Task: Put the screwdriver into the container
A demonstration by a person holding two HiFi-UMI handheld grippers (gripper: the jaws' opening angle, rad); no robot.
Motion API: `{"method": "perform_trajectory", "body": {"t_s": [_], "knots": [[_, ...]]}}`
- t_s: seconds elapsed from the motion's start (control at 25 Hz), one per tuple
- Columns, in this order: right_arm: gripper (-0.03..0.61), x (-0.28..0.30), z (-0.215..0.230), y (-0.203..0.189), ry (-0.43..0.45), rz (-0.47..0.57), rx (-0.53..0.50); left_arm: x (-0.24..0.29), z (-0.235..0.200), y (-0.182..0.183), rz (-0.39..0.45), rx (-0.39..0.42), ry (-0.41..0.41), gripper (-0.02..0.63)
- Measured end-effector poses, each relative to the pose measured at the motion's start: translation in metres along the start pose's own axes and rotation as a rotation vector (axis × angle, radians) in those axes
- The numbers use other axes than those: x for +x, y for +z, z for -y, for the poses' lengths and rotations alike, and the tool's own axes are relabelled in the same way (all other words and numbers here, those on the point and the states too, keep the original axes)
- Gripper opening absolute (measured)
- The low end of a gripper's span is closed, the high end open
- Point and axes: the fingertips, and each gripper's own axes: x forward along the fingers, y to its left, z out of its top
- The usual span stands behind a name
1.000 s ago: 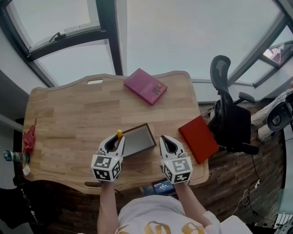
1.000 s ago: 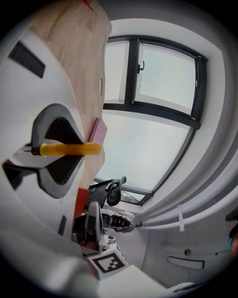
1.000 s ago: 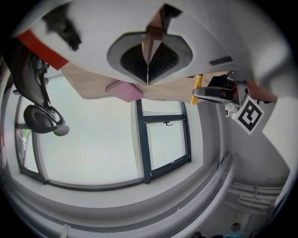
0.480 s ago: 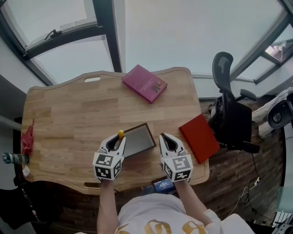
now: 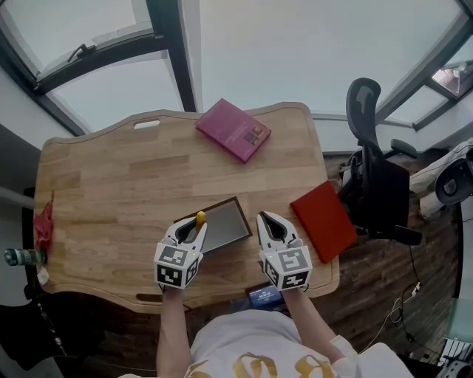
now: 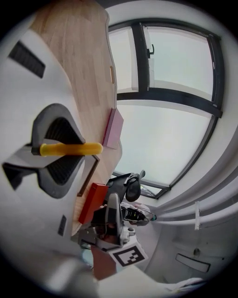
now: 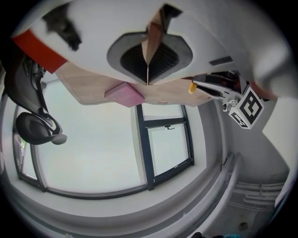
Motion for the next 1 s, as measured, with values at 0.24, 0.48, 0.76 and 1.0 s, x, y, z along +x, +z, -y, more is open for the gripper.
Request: {"method": "perform_trajectory", "body": {"t_s": [0.24, 0.48, 0.76, 1.0], "knots": [[0.032, 0.006, 0.001, -0.003, 0.010, -0.010, 0.009, 0.007, 0.004, -0.007, -0.045, 0.025, -0.019, 0.078], [0.032, 0.010, 0.005, -0.007, 0.011, -0.021, 0.016, 0.014, 0.005, -0.012, -0.081, 0.040, -0.032, 0.078], [0.032, 0.014, 0.009, -0.011, 0.013, -0.028, 0.042, 0.018, 0.008, -0.016, -0.134, 0.062, -0.047, 0.078], [0.032, 0.016, 0.010, -0.013, 0.014, -0.034, 0.045, 0.022, 0.011, -0.018, -0.186, 0.062, -0.057, 0.078]]}}
